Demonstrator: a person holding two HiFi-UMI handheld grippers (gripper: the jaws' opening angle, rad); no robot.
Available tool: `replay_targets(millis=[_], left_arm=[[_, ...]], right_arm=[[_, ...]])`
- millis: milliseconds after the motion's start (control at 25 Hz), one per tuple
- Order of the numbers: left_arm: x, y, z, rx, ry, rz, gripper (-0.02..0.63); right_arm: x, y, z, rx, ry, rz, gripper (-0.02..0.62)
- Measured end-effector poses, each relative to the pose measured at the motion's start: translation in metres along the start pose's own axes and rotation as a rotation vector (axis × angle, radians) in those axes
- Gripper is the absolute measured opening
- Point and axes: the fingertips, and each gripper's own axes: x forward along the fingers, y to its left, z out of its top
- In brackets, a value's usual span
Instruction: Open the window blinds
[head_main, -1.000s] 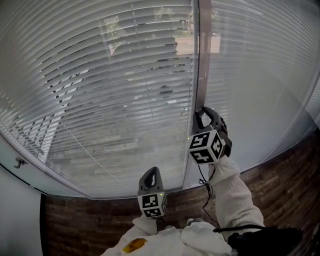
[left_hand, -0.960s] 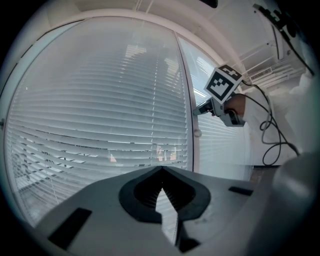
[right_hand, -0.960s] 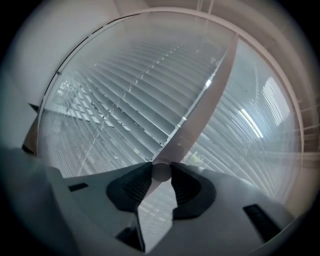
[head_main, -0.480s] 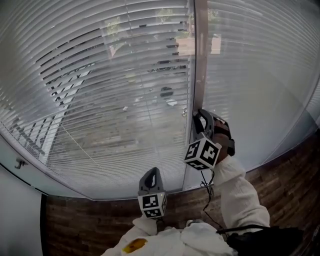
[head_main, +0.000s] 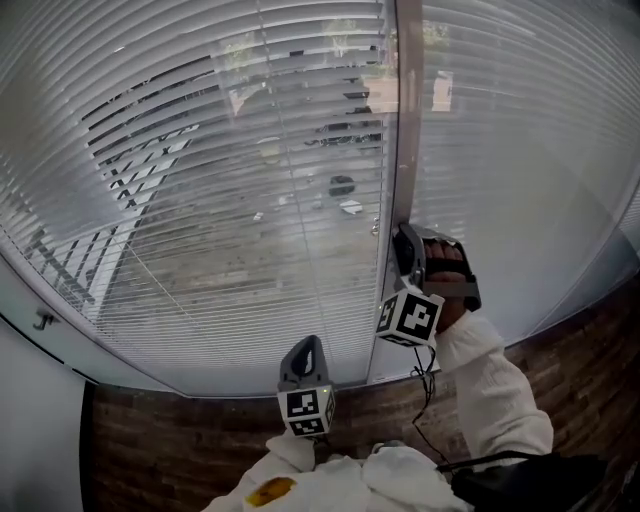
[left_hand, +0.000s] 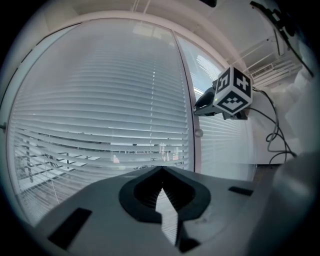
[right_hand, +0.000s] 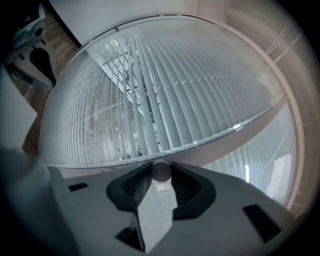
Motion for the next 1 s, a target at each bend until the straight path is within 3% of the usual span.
replay_targets(millis=[280,360,480,720,840,920,1000], left_arm=[[-0.002,0.001,0.000,-0.002,0.002,0.008,0.000],[-0.003,0.001,0.000,-0.003,0.003,0.009,0.000],[-0.004,0.003,-0.002,-0.002,0.008,0.012,0.000],[-0.004,0.006,-0.003,-0.004,0.016,0.011,0.000],[-0.002,0.000,-0.004,0.000,0.017,-0.005,0.000],[-0.001,-0.003,-0.005,0.000,0.018,-0.013,0.000],[-0.002,-0.003,-0.006,0.000,0.018,-0.017,0.000]], right_arm=[[0.000,0.002,0.000,-0.089,-0.004,-0.017,0.130],[0.000,0.000,0.001,-0.016,-0.025,-0.027,0.130],[-0.002,-0.004,0.000,0.345,-0.088,-0.008,0.130],[-0.010,-0.014,-0.013,1.361,-0.141,0.152,0.146],[-0.006,-0.008,-0.020,1.810,-0.129,0.228,0.146],[-0.002,-0.003,-0.017,2.076,-0.134,0.311,0.144],[0.001,-0.002,-0.015,2.262,-0.158,0.355,0.144]])
